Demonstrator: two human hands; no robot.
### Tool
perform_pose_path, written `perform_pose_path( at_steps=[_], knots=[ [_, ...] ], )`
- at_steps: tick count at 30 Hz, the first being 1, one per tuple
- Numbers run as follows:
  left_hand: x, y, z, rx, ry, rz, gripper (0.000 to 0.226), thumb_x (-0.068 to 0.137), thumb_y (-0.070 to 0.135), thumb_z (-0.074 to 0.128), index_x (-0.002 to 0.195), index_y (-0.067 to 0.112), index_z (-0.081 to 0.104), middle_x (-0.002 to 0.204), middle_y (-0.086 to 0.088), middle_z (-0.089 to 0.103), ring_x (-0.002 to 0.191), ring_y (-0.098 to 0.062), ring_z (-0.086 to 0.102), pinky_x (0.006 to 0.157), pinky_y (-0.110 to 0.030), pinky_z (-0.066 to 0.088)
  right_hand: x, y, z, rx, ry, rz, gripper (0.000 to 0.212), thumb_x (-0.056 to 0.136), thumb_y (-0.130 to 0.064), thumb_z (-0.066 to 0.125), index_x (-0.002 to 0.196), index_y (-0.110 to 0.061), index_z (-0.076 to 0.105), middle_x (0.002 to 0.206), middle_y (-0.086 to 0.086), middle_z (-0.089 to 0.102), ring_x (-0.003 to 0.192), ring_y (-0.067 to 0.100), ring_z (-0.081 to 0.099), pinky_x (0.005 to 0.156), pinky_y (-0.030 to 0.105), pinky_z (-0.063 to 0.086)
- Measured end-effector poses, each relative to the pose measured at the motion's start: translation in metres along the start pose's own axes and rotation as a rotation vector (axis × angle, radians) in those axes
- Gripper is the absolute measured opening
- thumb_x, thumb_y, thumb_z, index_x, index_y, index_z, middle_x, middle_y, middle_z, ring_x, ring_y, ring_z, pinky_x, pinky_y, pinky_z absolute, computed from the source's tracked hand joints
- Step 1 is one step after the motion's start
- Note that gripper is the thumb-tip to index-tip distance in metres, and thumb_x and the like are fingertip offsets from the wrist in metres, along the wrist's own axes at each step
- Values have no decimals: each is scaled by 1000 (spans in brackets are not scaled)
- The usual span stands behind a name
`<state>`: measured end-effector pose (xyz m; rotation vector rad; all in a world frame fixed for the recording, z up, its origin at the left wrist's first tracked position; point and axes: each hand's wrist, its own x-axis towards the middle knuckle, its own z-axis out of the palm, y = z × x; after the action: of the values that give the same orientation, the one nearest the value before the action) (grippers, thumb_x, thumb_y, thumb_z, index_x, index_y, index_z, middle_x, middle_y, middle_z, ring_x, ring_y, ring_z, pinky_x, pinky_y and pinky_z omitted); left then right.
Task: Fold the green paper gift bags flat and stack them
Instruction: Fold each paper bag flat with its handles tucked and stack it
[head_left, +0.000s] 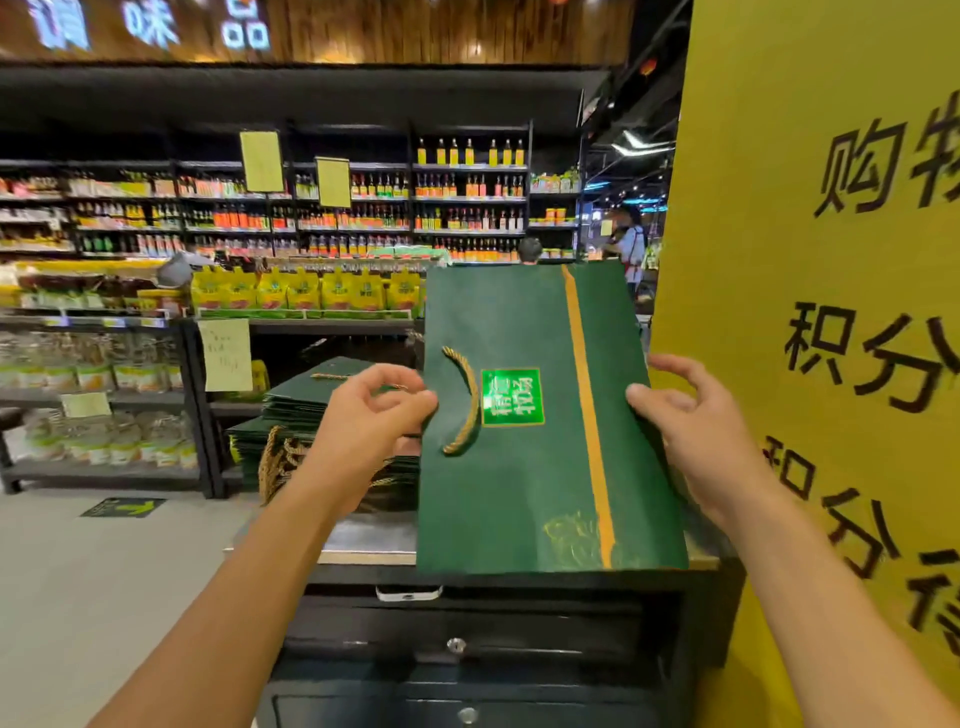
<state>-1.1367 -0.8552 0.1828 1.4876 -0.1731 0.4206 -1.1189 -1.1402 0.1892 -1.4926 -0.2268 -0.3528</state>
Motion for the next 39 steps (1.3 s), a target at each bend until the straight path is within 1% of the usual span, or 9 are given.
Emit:
perform_pose_path(
  at_steps=[3,7,11,14,19,25,29,33,39],
  knots=[
    [2,-20,4,19,15,-89,19,94,4,69,108,9,57,94,-20,72,78,-23,69,62,-31,61,-1,24,1,-49,-8,33,8,99,-20,64,103,-27,64,95,-4,77,78,6,74,60,18,54],
    [4,-47,8,49,47,-187,23,93,10,71,114,4,62,96,-18,76,81,-24,71,69,-34,62,1,53,0,-121,7,105,5,99,-18,64,103,-20,67,96,0,75,89,15,72,71,26,54],
    [3,-70,7,128,-83,-271,21,98,16,65,117,7,67,100,-15,78,84,-28,66,83,-47,60,3,76,-5,-243,14,137,5,98,-18,65,99,-20,69,92,1,77,82,13,73,67,26,57],
    [1,-81,7,154,-143,-285,20,100,16,62,118,7,67,103,-17,76,83,-29,64,71,-39,60,5,92,-7,-429,59,113,3,95,-23,68,96,-22,71,86,5,74,80,22,70,76,42,59],
    [2,-94,5,201,-143,-257,17,100,12,62,111,-1,65,97,-25,74,75,-25,71,58,-31,58,7,106,7,-864,178,-150,42,84,-26,79,123,-24,64,110,-3,57,102,18,56,92,38,49],
    [0,-99,1,260,-147,-222,12,99,9,63,105,-1,64,91,-20,77,79,-26,75,66,-33,62,-5,99,77,-654,-141,-320,6,88,-26,73,94,-25,74,91,-13,63,85,5,58,78,23,47],
    [-2,-96,0,253,-166,-224,20,97,16,67,104,-2,62,83,-16,76,77,-25,75,61,-30,61,0,107,107,-781,-185,-325,32,78,-59,73,96,-33,71,89,-16,57,89,9,57,83,33,48],
    [-4,-98,0,229,-172,-241,8,99,8,62,101,0,60,71,-4,72,63,-14,71,54,-23,55,0,117,108,-722,-146,-355,12,83,-38,80,80,-35,68,83,-13,60,80,10,59,80,45,52],
    [-2,-101,1,231,-159,-238,11,100,8,61,104,-2,63,79,-11,76,69,-17,73,57,-24,58,4,112,92,-331,-128,-129,13,84,-16,76,73,-12,71,70,-3,60,61,4,48,60,15,43]
  ],
)
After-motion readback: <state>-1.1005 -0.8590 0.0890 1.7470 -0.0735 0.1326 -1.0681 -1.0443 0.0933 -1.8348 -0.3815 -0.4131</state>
